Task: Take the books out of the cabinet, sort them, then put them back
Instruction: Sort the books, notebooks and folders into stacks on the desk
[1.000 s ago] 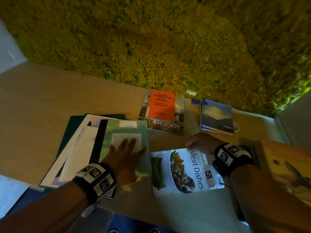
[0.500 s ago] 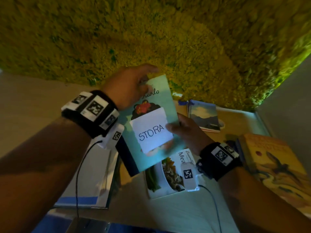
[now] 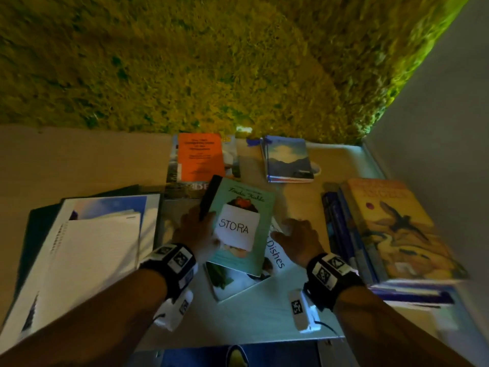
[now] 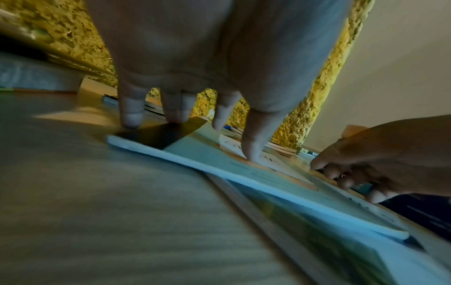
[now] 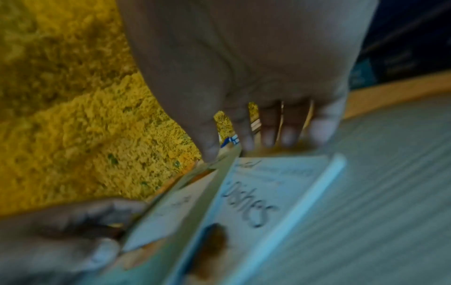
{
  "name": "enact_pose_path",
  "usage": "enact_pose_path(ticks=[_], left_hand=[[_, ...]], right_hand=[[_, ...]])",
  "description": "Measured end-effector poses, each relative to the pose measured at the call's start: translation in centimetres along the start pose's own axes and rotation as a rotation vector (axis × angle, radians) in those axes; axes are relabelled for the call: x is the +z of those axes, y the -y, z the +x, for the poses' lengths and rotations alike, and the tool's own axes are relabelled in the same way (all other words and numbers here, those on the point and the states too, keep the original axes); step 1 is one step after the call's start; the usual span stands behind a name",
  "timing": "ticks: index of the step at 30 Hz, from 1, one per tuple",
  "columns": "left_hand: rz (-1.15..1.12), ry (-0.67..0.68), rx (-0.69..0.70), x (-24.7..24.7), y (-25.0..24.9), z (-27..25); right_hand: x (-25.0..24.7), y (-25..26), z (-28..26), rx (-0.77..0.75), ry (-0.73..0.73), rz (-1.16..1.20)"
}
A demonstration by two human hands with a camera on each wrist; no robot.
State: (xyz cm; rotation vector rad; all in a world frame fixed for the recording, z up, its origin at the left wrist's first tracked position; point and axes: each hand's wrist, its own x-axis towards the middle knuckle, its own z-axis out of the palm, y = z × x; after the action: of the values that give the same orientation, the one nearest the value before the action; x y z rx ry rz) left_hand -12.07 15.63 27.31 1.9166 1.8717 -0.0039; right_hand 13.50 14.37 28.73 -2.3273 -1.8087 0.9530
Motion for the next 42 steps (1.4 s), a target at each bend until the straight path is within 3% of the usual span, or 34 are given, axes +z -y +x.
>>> enact_pose_path(ticks=[2, 6, 9, 14, 18, 22, 26, 29, 32, 34, 37, 42], left_hand=[[-0.076, -0.019, -0.072, -0.2, -0.1, 0.7], [-0.219, 0.041, -0.169, -0.7, -0.2, 1.8], [-0.422, 0.029, -0.150, -0.5, -0.1, 2.0], [-0.520, 0.079, -0.143, 0.0, 1.6, 2.1], [-0.606, -0.048, -0.105, -1.7, 2.7, 1.9], [-0.492, -0.233, -0.082, -5.1, 4.4, 2.5], [-0.446, -0.312, -0.120, -7.2, 5.9, 3.0], [-0.529, -0.185, -0.082, -6.9, 5.6, 2.3], [-0.788, -0.030, 0.000, -5.4, 2.5, 0.0], [-0.885, -0.038, 0.020, -4.0, 0.2, -1.0], [-0.860, -0.012, 0.040, -1.8, -1.1, -0.9], [-0.796, -0.007, -0.082, -0.3, -0.8, -0.2]], right_hand=[[0.4, -1.6, 0.3, 0.054, -0.027, -0.141], [2.0, -2.2, 0.8, 0.039, 0.022, -0.004], [1.3, -1.9, 0.9, 0.023, 0.044, 0.127], [0.0, -2.3, 1.2, -0.006, 0.114, 0.125], [-1.6, -2.0, 0.8, -0.025, 0.079, 0.264], [-5.4, -2.1, 0.4, -0.004, 0.112, 0.334], [-9.0, -1.8, -1.0, -0.001, 0.129, 0.348], [-10.2, -0.6, -2.3, -0.041, 0.158, 0.423], [-9.4, 1.3, -2.1, -0.103, 0.250, 0.518], [-8.3, 3.0, -1.3, -0.140, 0.256, 0.519], [-6.4, 5.2, 0.6, -0.193, 0.147, 0.323], [-2.9, 4.7, 2.7, -0.182, -0.058, 0.207]])
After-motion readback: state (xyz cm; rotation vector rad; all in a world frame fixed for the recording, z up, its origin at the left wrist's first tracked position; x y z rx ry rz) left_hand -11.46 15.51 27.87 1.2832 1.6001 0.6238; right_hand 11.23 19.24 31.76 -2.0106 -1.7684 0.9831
